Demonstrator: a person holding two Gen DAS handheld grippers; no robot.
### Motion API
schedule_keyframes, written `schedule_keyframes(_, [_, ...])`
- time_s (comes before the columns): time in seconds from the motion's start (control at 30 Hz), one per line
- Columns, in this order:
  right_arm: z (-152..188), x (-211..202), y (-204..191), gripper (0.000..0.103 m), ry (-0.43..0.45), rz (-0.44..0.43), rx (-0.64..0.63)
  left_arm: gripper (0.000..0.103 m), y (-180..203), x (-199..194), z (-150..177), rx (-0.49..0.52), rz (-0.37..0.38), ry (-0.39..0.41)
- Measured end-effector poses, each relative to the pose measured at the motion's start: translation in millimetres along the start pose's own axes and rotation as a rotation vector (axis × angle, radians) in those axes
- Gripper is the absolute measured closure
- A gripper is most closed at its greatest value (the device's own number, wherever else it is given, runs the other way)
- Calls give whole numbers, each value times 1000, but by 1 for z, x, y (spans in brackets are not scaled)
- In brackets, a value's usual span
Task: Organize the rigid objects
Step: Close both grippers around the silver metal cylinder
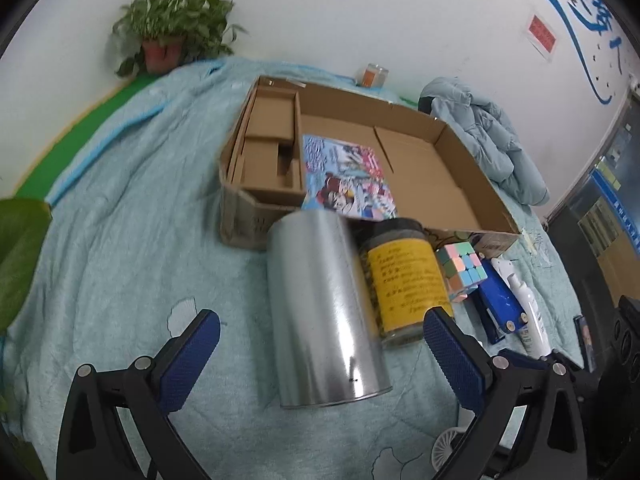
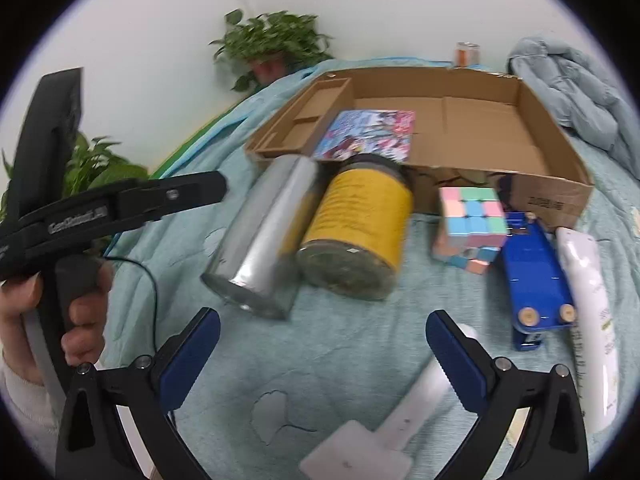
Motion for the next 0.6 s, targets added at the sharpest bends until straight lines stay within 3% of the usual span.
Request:
schedule_keyframes(0.17, [3,16,-6,0,-37,-52,13,1,-22,18,8,-70,12,-52])
schedule_keyframes(0.37, [-5,33,-3,0,-61,-137,128,3,-37,45,14,-137,92,-133])
schedule_keyframes(0.5, [-14,42,-5,1,-71,-209,206,18,-36,66,15,-176,179,-197])
schedule_keyframes(0.53, [-15,46,-4,1,-79,-225,226,25,-35,69,15,-172,184,-206])
schedule_keyframes(0.6, [-19,56,-4,3,-89,-233,241,28,-29,75,14,-148,192,-224])
Point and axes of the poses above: each gripper's, at about its wrist camera, not at the fingertips, and x roughly the way its jaws point, y to its right, z to its underside, the point moved 3 cm from there along x, roughly the way its jaws point, and after that the axes turned 8 degrees about y, right-handed, at the moved point
